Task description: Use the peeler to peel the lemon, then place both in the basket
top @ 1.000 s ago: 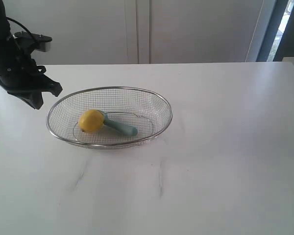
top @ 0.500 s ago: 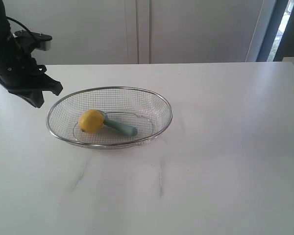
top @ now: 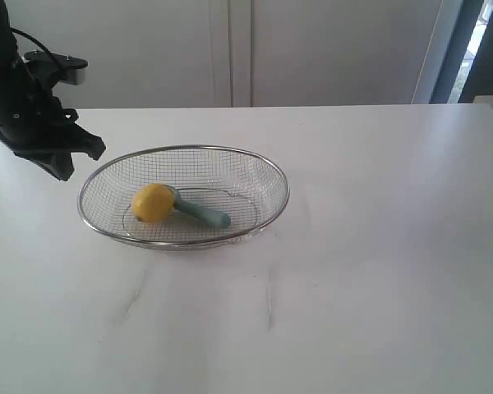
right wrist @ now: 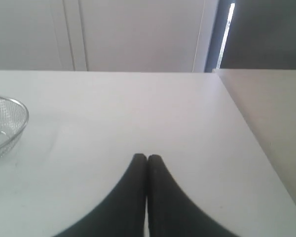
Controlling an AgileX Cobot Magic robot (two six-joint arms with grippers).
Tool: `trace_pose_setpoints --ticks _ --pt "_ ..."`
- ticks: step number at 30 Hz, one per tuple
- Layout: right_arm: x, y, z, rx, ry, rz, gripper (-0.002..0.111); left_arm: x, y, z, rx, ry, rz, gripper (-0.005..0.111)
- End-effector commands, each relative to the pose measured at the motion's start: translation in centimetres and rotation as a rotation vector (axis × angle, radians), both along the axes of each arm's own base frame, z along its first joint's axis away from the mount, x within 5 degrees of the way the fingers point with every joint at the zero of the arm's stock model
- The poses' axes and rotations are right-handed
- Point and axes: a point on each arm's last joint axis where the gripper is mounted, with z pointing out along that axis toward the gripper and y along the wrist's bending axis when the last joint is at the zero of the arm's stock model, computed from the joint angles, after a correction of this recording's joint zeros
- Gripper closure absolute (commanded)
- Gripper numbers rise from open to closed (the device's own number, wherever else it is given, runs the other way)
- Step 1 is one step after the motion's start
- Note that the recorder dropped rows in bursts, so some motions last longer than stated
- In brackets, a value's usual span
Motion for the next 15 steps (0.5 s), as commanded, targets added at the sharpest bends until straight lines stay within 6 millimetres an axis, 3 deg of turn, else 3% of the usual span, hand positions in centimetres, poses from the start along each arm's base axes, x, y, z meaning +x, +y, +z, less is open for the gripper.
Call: trace_pose_setpoints --ticks 1,7,15 --pt "0.0 -0.1 -2.2 -0.01 -0.035 -0.012 0.108 -0.2 0.1 0.5 -0.01 -0.006 0.009 0.107" --pt "-0.5 -0.1 -3.6 -0.014 -0.117 -0.017 0.108 -0.1 0.1 0.5 -0.01 -0.008 0.009 0.107" --pt "0.2 -0.2 -6.2 -0.02 -0.047 -0.02 0.108 -0.1 0.1 0.5 -0.01 -0.015 0.009 0.107"
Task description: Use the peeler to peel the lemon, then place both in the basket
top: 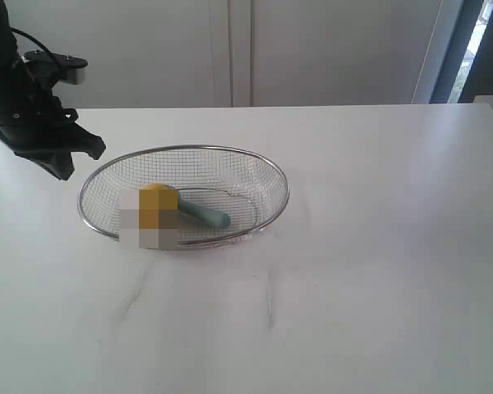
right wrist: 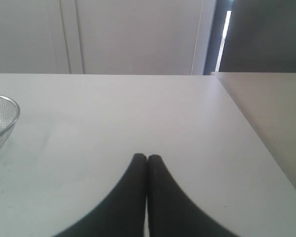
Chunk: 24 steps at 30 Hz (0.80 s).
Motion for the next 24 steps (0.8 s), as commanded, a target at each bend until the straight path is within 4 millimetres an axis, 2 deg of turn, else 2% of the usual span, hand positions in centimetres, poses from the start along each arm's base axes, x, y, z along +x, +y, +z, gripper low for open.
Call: trace_pose_setpoints --ticks 1,7,16,24 --pt "0.4 -0.1 -1.7 -0.025 0.035 -0.011 0.108 -0.1 0.1 0.5 -0.01 -0.01 0.009 0.107" --pt "1.3 -0.4 -2.9 -0.096 -0.06 -0.02 0.108 -0.1 0.1 0.5 -0.01 -0.01 0.009 0.107" --pt "1.7 -0.4 -6.1 -0.092 0.025 -0.017 0.108 -0.1 0.1 0.5 -0.011 -0.014 0.009 0.107" --pt "1.6 -0.4 -6.5 -0.09 0.063 -0.013 0.108 0.0 0.1 0.6 -0.011 -0.028 -0.001 0.107"
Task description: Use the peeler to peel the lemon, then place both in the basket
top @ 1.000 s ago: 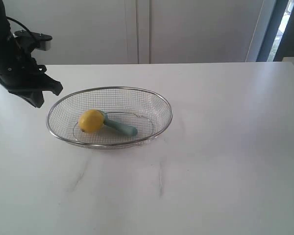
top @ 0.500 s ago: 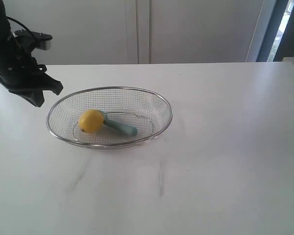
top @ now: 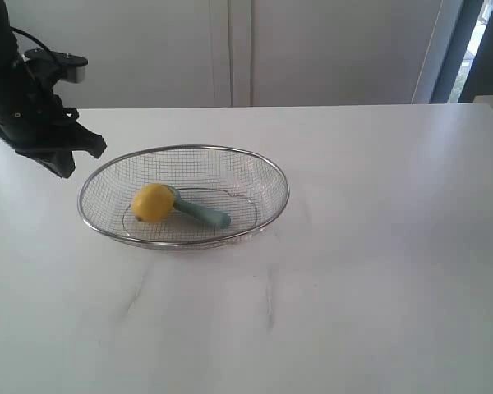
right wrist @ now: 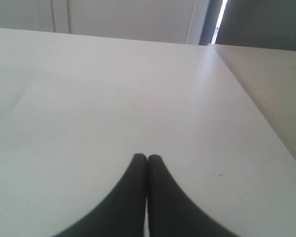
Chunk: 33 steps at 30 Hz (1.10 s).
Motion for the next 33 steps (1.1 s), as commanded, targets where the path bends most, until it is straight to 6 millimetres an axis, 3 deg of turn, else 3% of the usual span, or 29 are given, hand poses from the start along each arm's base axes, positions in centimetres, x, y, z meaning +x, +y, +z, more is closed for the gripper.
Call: trace_pose_setpoints --ticks 1,10,17,33 --pt "0.0 0.0 -0.2 -0.013 0.005 -0.001 0.108 0.0 0.1 0.6 -0.012 -0.023 0.006 0.107" --pt "0.0 0.0 -0.2 -0.004 0.005 -0.005 0.108 0.7 -0.1 0.9 -0.034 -0.103 0.008 0.107" --pt "0.0 -0.2 -0.2 0.098 -0.002 -0.05 0.108 1.0 -0.1 1.1 -0.044 -0.145 0.009 0.107" --pt "-0.1 -0.3 -0.2 0.049 0.001 -0.049 0.108 1.2 -0.2 1.2 -0.052 -0.173 0.01 0.107"
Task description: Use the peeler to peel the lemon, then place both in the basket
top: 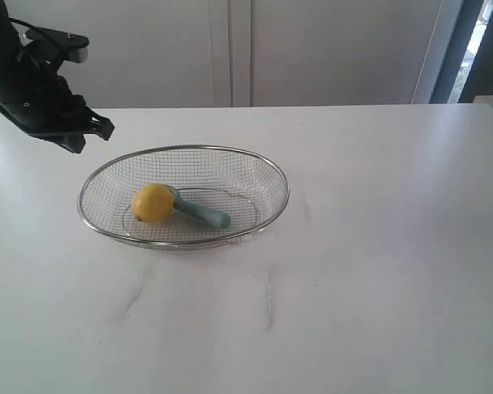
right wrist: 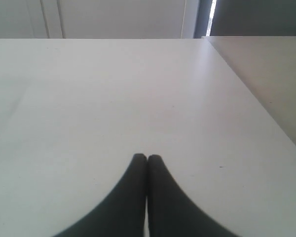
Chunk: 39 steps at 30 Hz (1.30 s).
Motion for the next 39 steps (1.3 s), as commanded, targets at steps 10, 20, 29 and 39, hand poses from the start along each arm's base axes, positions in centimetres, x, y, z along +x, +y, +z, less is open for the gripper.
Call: trace_pose_setpoints --ticks 10,20,29,39 --pt "-0.03 -0.07 -0.16 -0.067 0.007 0.008 0.108 -0.14 0.16 0.54 -0.008 -0.008 0.005 0.107" --pt "-0.03 -0.07 -0.16 -0.067 0.007 0.008 0.108 -0.14 0.16 0.54 -0.008 -0.008 0.005 0.107" --pt "-0.03 -0.07 -0.16 -0.067 0.007 0.008 0.108 -0.14 0.16 0.54 -0.008 -0.008 0.005 0.107" --pt "-0.03 -0.07 -0.16 -0.067 0.007 0.008 0.108 -0.14 0.16 0.54 -0.008 -0.008 0.005 0.107"
